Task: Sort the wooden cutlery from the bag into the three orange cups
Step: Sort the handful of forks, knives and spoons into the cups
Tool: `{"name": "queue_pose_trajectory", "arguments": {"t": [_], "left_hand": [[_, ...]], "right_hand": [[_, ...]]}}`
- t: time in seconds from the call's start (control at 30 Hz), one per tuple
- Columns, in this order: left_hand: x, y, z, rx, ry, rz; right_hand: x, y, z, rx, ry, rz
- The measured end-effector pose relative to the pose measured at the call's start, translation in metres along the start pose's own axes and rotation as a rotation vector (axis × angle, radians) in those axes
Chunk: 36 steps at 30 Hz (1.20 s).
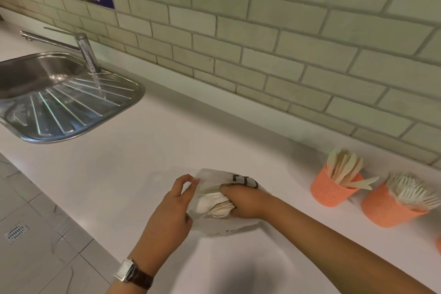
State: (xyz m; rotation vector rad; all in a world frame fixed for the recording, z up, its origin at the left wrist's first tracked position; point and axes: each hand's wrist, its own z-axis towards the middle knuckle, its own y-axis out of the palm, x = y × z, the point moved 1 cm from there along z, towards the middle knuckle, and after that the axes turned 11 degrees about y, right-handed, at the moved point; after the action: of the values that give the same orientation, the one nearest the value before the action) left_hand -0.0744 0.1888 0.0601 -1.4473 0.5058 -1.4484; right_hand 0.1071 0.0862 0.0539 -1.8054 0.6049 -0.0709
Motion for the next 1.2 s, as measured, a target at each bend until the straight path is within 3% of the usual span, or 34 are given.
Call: {"name": "queue_pose_trajectory", "arguments": {"t": [0.13,0.37,0.47,0.6,0.67,0.77,0.9,1.0,1.13,1.2], "left_hand": [[-0.011,-0.007,0.0,0.032,-0.002,0.013],[-0.022,-0.004,-0.003,0.045,-0.053,-0.122],[-0.022,-0.006,-0.003,0.106,-0.105,-0.189],[-0.009,-0.006,-0.001,0.124,-0.146,-0.27],[0.0,-0.004,-0.001,0.138,-0.152,-0.271],[0.018,-0.009,0.0,0.281,-0.17,-0.222],[0.05,-0.019,0.009,0.432,-0.053,-0.281],[0.067,-0.006,0.021,0.31,0.084,-0.368],[0.084,0.022,0.03,0.141,0.186,-0.449],[0.091,0.033,0.033,0.097,0.224,-0.457]], "right_hand": [[-0.004,-0.014,-0.018,0.178,-0.113,-0.048],[-0.004,-0.024,-0.038,0.145,-0.174,0.06],[-0.012,-0.022,-0.051,0.254,-0.155,0.333],[-0.03,-0.034,-0.082,0.599,0.067,1.181],[-0.027,-0.04,-0.098,0.77,0.208,1.418],[-0.004,-0.031,-0.126,0.947,0.423,1.481],[0.026,0.005,-0.159,1.041,0.662,1.415],[0.04,0.038,-0.172,1.068,0.813,1.354],[0.046,0.088,-0.175,0.919,1.007,1.355],[0.05,0.107,-0.175,0.92,0.977,1.336]]}}
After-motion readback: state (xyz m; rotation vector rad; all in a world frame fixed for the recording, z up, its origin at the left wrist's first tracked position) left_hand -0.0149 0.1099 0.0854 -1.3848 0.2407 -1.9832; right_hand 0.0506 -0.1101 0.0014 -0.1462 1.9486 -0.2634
